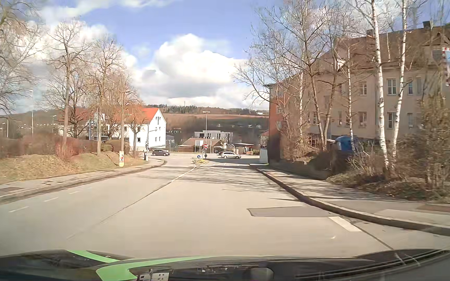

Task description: Follow the waypoints while adhering to traffic rules and regulations

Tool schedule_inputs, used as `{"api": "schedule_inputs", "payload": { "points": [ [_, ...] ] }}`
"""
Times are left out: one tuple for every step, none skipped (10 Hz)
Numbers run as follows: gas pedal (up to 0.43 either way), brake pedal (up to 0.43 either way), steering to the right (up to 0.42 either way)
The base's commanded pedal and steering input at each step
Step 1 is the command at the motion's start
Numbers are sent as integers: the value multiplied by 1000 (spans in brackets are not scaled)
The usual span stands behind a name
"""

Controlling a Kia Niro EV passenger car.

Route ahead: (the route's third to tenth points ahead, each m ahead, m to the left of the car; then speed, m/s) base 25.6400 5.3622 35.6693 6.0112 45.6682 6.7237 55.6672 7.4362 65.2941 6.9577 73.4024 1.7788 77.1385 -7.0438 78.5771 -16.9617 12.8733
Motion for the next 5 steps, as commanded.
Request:
{"api": "schedule_inputs", "payload": {
  "points": [
    [0, 195, 4],
    [0, 201, 4],
    [0, 213, 4],
    [0, 213, 5],
    [0, 213, 5]
  ]
}}
